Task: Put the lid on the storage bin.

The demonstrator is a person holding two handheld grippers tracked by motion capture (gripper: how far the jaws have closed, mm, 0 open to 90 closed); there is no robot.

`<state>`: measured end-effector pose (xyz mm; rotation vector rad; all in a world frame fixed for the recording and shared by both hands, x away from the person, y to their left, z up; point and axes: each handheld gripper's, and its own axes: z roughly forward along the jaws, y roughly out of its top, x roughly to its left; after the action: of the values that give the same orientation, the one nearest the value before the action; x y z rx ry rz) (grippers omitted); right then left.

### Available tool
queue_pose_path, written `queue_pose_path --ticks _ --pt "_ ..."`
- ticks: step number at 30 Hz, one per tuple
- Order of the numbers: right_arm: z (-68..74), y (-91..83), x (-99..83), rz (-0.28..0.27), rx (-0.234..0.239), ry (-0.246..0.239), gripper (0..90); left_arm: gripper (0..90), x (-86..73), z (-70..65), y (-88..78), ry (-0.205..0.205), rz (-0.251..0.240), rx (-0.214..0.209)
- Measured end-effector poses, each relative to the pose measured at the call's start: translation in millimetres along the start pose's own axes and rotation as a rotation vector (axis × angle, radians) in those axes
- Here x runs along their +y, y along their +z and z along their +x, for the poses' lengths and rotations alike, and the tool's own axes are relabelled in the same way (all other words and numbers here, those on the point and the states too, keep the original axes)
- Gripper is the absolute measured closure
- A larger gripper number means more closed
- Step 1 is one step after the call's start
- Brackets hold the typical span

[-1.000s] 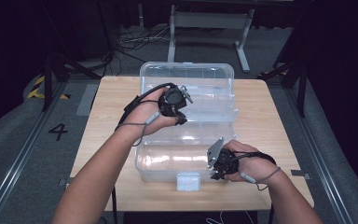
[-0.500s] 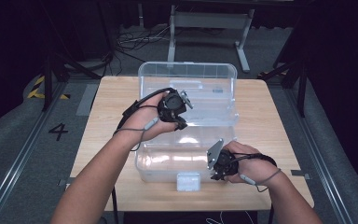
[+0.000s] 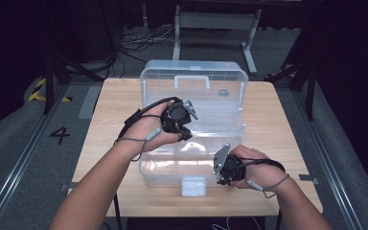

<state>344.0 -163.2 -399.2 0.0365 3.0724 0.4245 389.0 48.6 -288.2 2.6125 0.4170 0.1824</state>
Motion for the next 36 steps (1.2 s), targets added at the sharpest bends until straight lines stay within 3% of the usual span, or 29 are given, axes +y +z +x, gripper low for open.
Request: queue_pose_path --ticks 10,21,27,32,36 --pt "2.3 -3.8 0.2 0.001 -0.035 -0.024 81.1 82.6 -4.4 -6.1 1.7 -0.006 -0.006 -0.013" --pt "5.0 -11.2 -2.0 -0.021 -0.056 -0.017 81.3 83.5 -8.3 -11.7 4.3 -0.003 0.001 -0.033" --pt "9.5 -29.2 -3.2 -0.104 -0.095 -0.016 82.9 84.2 -8.9 -15.4 5.2 0.007 0.006 -0.025" --pt "10.5 -42.1 -5.9 -0.180 -0.106 -0.034 86.2 84.2 -10.0 -17.6 6.1 0.007 0.003 -0.022" --pt "10.8 -48.9 -7.6 -0.226 -0.112 -0.019 87.5 84.4 -10.5 -18.8 6.3 0.010 0.006 -0.018"
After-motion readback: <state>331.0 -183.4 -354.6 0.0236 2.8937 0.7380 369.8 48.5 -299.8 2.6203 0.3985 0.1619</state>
